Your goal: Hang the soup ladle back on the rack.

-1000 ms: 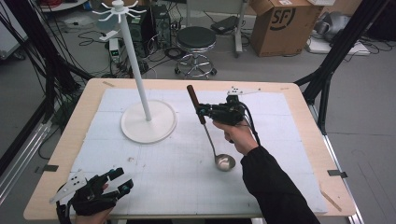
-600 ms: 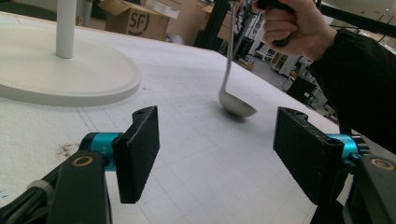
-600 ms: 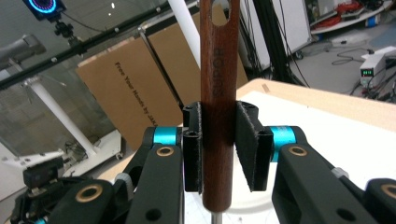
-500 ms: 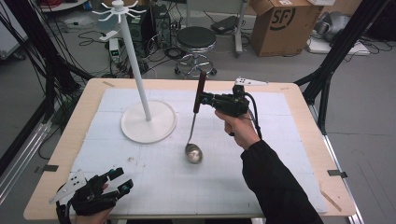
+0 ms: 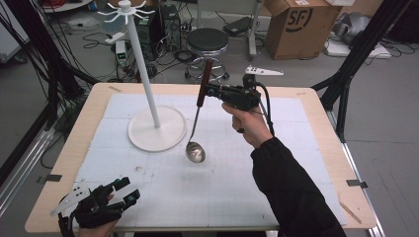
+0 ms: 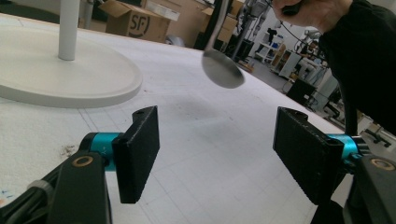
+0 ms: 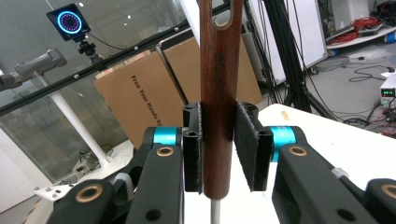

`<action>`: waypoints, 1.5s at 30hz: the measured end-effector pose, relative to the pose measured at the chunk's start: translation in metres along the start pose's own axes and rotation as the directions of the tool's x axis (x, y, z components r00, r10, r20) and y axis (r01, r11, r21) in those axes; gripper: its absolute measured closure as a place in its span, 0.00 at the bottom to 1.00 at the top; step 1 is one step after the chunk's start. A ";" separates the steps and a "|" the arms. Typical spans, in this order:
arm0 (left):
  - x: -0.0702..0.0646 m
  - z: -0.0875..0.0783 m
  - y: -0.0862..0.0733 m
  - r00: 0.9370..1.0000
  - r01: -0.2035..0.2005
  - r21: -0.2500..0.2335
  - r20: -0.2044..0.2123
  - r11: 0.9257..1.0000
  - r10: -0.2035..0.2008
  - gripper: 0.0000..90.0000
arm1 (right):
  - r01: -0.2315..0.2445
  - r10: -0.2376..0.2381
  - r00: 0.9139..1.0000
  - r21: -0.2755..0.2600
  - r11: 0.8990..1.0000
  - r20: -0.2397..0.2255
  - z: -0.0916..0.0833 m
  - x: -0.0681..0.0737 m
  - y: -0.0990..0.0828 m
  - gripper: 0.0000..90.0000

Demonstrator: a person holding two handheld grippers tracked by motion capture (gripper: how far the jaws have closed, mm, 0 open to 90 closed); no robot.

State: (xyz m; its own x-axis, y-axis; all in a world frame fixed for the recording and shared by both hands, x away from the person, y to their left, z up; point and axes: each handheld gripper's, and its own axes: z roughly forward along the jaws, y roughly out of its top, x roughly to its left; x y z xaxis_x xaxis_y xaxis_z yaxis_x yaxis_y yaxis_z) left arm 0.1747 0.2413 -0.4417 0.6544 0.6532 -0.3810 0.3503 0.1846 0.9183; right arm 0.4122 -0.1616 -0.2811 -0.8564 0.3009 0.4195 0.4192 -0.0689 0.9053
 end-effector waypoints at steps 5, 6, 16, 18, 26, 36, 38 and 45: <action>0.000 0.000 0.000 1.000 0.006 -0.006 -0.001 1.000 -0.006 0.36 | -0.002 0.002 1.000 -0.002 1.000 -0.003 0.004 0.001 0.001 0.82; 0.000 0.000 0.000 1.000 0.001 -0.003 0.001 1.000 -0.001 0.36 | -0.002 0.002 1.000 -0.002 1.000 -0.007 0.004 0.001 0.001 0.82; 0.001 -0.001 0.000 1.000 0.003 -0.004 -0.003 1.000 -0.003 0.36 | 0.020 -0.020 1.000 -0.003 1.000 -0.022 0.017 0.009 0.016 0.82; 0.001 -0.001 0.000 1.000 0.002 -0.007 -0.003 1.000 -0.002 0.36 | 0.028 -0.029 0.999 -0.008 1.000 -0.026 0.023 0.011 0.021 0.82; 0.001 -0.002 0.000 1.000 0.004 -0.008 -0.002 1.000 -0.004 0.36 | 0.036 -0.036 0.999 -0.018 0.999 -0.019 0.036 0.013 0.039 0.82; 0.002 -0.005 0.000 1.000 0.013 -0.013 -0.009 1.000 -0.013 0.36 | 0.072 -0.072 0.997 -0.004 0.997 -0.011 0.052 0.020 0.061 0.82; 0.003 -0.006 -0.001 1.000 0.018 -0.015 -0.009 1.000 -0.018 0.36 | 0.082 -0.082 0.997 -0.003 0.997 -0.014 0.057 0.023 0.067 0.82; 0.004 -0.007 -0.001 1.000 0.015 -0.011 -0.012 1.000 -0.016 0.36 | 0.117 -0.117 0.993 0.016 0.993 -0.026 0.075 0.030 0.087 0.82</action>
State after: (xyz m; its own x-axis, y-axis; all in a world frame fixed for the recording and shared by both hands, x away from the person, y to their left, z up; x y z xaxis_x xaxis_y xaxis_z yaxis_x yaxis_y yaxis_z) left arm 0.1721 0.2490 -0.4429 0.6407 0.6591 -0.3938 0.3527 0.2030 0.9135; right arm 0.4453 -0.0875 -0.1952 -0.9072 0.2818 0.3123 0.3204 -0.0180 0.9471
